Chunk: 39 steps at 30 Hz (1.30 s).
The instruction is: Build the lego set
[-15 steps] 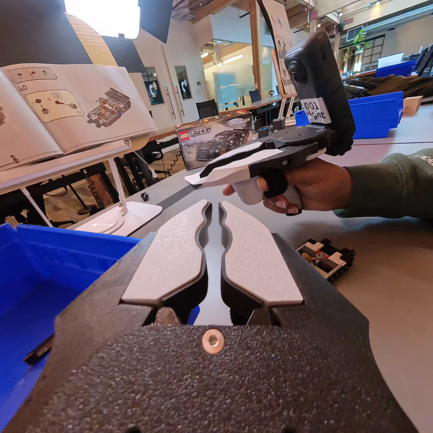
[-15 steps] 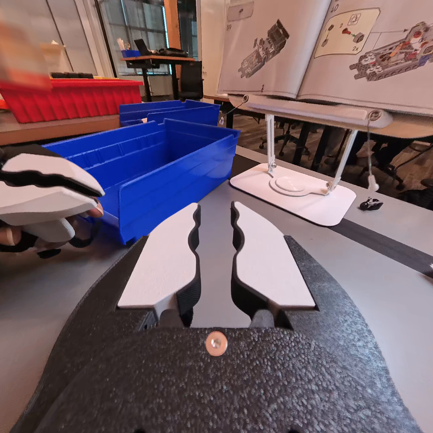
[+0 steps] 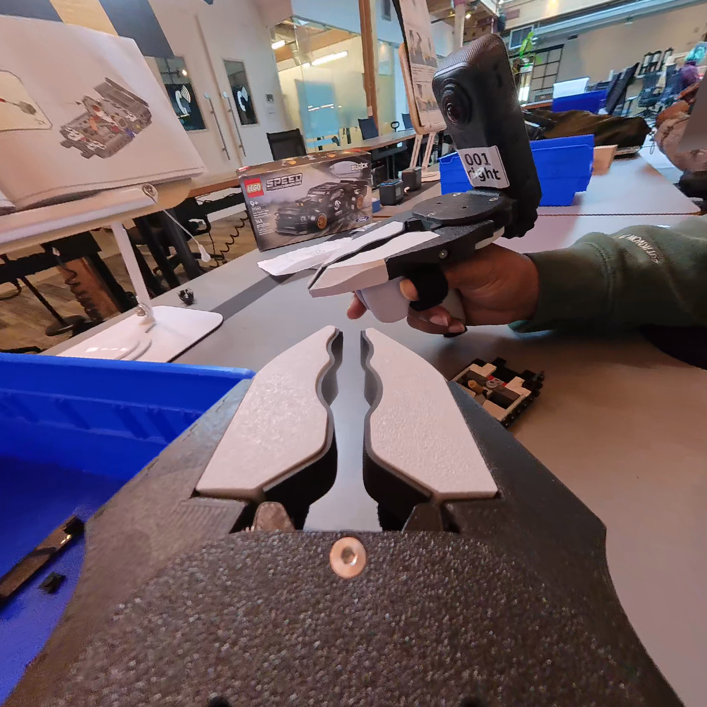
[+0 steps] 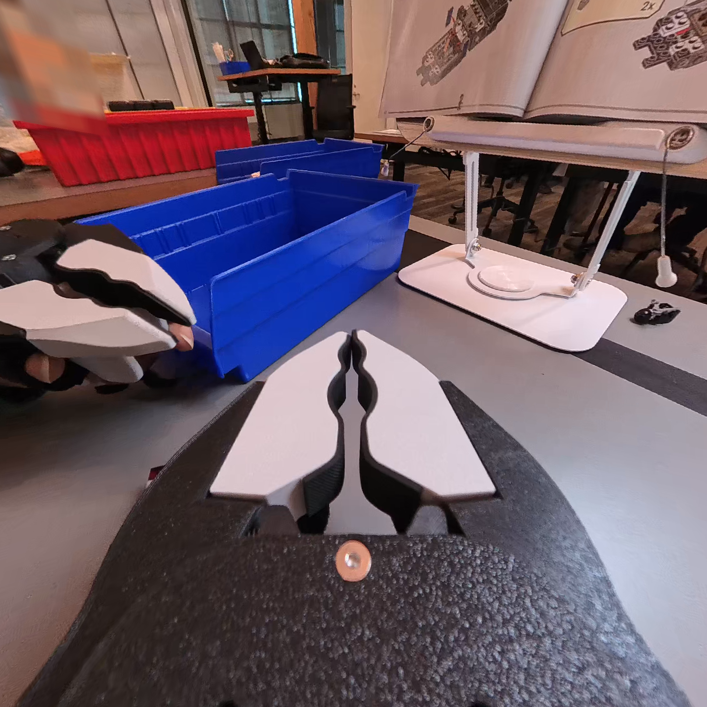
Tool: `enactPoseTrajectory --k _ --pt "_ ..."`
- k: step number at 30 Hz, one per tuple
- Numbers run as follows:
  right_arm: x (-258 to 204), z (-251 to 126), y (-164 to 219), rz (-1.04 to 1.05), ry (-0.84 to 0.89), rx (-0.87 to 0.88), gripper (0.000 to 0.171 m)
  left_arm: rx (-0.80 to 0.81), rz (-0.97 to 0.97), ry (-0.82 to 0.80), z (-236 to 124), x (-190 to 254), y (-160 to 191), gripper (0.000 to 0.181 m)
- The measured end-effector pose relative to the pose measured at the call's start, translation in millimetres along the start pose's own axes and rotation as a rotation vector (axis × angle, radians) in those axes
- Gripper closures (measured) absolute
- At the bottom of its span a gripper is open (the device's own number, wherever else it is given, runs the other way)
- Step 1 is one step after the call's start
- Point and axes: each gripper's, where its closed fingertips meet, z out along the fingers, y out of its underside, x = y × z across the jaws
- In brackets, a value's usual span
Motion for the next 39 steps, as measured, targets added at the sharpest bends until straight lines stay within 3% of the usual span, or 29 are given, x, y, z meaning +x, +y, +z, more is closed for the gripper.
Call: enactPoseTrajectory --k 22,39 --pt "-8 -8 19 -0.098 -0.099 -0.146 0.171 -0.044 0.002 -0.089 -3 -18 7 0.181" --pt "-6 -28 8 -0.121 -0.159 -0.162 0.151 -0.072 0.027 -0.124 -6 -22 7 0.181"
